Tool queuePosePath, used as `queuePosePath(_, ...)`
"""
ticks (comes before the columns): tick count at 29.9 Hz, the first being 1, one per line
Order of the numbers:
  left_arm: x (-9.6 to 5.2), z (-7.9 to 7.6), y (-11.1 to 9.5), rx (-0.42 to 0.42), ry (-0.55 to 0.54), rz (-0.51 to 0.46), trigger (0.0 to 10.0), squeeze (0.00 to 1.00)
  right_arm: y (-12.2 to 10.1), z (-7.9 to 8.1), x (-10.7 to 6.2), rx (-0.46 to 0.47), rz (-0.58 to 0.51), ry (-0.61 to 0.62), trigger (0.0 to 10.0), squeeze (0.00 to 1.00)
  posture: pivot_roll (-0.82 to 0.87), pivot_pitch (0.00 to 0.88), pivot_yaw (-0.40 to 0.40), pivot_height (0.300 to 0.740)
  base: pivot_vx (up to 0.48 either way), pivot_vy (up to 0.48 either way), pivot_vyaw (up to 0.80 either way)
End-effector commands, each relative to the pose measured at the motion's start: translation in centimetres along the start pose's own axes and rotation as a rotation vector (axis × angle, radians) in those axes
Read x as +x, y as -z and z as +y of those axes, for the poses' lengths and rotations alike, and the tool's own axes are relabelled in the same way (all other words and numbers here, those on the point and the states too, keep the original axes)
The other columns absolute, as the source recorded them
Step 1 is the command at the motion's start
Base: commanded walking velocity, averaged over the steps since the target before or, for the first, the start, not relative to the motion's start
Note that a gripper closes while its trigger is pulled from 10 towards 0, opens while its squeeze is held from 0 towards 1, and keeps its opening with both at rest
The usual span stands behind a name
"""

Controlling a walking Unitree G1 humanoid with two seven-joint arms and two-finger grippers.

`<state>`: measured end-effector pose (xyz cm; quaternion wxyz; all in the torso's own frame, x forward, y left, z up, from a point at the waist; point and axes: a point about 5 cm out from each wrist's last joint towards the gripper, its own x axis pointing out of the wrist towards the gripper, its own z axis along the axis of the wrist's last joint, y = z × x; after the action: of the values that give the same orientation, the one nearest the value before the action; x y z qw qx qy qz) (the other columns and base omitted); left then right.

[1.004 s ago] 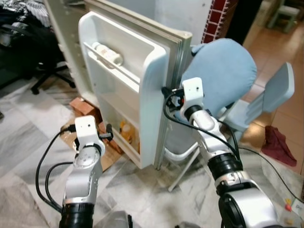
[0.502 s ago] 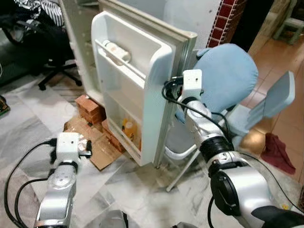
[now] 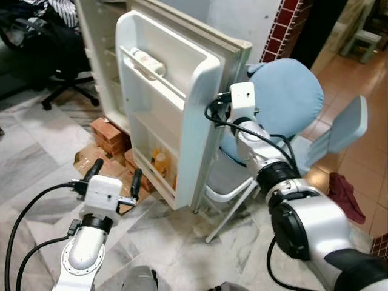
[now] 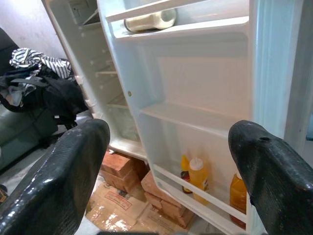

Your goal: Restocking fridge

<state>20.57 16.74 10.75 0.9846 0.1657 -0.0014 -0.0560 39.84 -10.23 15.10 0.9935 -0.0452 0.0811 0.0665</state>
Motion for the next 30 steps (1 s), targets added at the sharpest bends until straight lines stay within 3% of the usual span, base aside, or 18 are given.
queuePosePath(1, 0.1, -0.1, -0.3, -0.005, 0.009, -0.009, 10.0, 0.00, -0.9, -0.7, 0.2, 0.007, -0.012, 0.034, 10.0, 0.00, 0.17, 0.000, -0.094, 0.740, 0.000, 0.000, 0.00)
queuePosePath(5, 0.1, -0.4, 0.2, -0.003, 0.030, -0.038, 10.0, 0.00, -2.9, 0.8, 0.6, 0.012, -0.071, 0.034, 10.0, 0.00, 0.17, 0.000, -0.093, 0.740, 0.000, 0.000, 0.00)
queuePosePath(8, 0.2, -0.4, 0.1, -0.003, 0.029, -0.052, 10.0, 0.00, -4.7, 2.8, 0.7, 0.161, -0.129, -0.075, 10.0, 0.00, 0.17, 0.000, -0.094, 0.740, 0.000, 0.000, 0.00)
queuePosePath(9, 0.1, -0.5, 0.1, -0.011, 0.027, -0.049, 10.0, 0.00, -5.8, 4.8, 0.4, 0.193, -0.177, -0.249, 10.0, 0.00, 0.18, 0.000, -0.096, 0.740, 0.000, 0.000, 0.00)
queuePosePath(11, 0.1, -0.5, 0.1, -0.013, 0.026, -0.049, 10.0, 0.00, -6.1, 5.4, 0.3, 0.193, -0.196, -0.315, 10.0, 0.00, 0.18, 0.000, -0.096, 0.740, 0.000, 0.000, 0.00)
queuePosePath(12, 0.1, -0.5, 0.0, -0.013, 0.027, -0.046, 10.0, 0.00, -6.2, 6.7, -0.4, 0.197, -0.236, -0.526, 10.0, 0.00, 0.17, 0.000, -0.096, 0.740, 0.000, 0.000, 0.00)
queuePosePath(13, 0.1, -0.5, 0.0, -0.013, 0.027, -0.046, 10.0, 0.00, -6.2, 6.7, -0.4, 0.197, -0.236, -0.526, 10.0, 0.00, 0.17, 0.000, -0.096, 0.740, 0.000, 0.000, 0.00)
queuePosePath(14, 0.1, -0.5, 0.0, -0.015, 0.029, -0.042, 10.0, 0.00, -5.9, 7.0, -1.3, 0.229, -0.272, -0.742, 10.0, 0.00, 0.17, 0.000, -0.094, 0.740, 0.000, 0.000, 0.00)
queuePosePath(17, 0.2, -0.5, 0.2, -0.021, 0.032, -0.039, 10.0, 0.00, -5.3, 6.1, -3.0, 0.256, -0.307, -0.939, 10.0, 0.00, 0.15, 0.000, -0.088, 0.740, 0.000, 0.000, 0.00)
queuePosePath(18, 0.2, -0.5, 0.4, -0.022, 0.034, -0.042, 10.0, 0.00, -4.6, 4.7, -4.0, 0.287, -0.302, -0.985, 10.0, 0.00, 0.14, 0.000, -0.084, 0.740, 0.000, 0.000, 0.00)
queuePosePath(20, 0.3, -0.5, 0.4, -0.025, 0.034, -0.044, 10.0, 0.00, -3.0, 3.1, -5.0, 0.262, -0.259, -0.999, 10.0, 0.00, 0.14, 0.000, -0.084, 0.740, 0.000, 0.000, 0.00)
queuePosePath(22, 0.4, -0.5, 0.4, -0.028, 0.033, -0.045, 10.0, 0.00, -0.3, 1.4, -5.6, 0.154, -0.175, -0.989, 10.0, 0.00, 0.13, 0.000, -0.083, 0.740, 0.000, 0.000, 0.00)
queuePosePath(23, 0.4, -0.5, 0.4, -0.028, 0.033, -0.045, 10.0, 0.00, -0.3, 1.4, -5.6, 0.154, -0.175, -0.989, 10.0, 0.00, 0.13, 0.000, -0.083, 0.740, 0.000, 0.000, 0.00)
queuePosePath(24, 0.4, -0.5, 0.4, -0.030, 0.031, -0.045, 10.0, 0.00, 1.8, 0.2, -5.5, 0.070, -0.095, -0.953, 10.0, 0.00, 0.13, 0.000, -0.082, 0.740, 0.000, 0.000, 0.00)
queuePosePath(25, 0.4, -0.5, 0.4, -0.030, 0.031, -0.045, 10.0, 0.00, 1.8, 0.2, -5.5, 0.070, -0.095, -0.953, 10.0, 0.00, 0.13, 0.000, -0.082, 0.740, 0.000, 0.000, 0.00)
queuePosePath(27, 0.4, -0.5, 0.4, -0.033, 0.028, -0.044, 10.0, 0.00, 6.5, -2.8, -6.6, -0.152, 0.127, -0.911, 10.0, 0.00, 0.13, 0.000, -0.079, 0.740, 0.000, 0.000, 0.00)
queuePosePath(28, 0.4, -0.5, 0.4, -0.033, 0.028, -0.044, 10.0, 0.00, 6.5, -2.8, -6.6, -0.152, 0.127, -0.911, 10.0, 0.00, 0.13, 0.000, -0.079, 0.740, 0.000, 0.000, 0.00)
queuePosePath(30, 0.5, -0.4, 0.4, -0.033, 0.027, -0.043, 10.0, 0.00, 8.4, -4.2, -7.0, -0.297, 0.247, -0.870, 10.0, 0.00, 0.13, 0.000, -0.077, 0.740, 0.000, 0.000, 0.00)
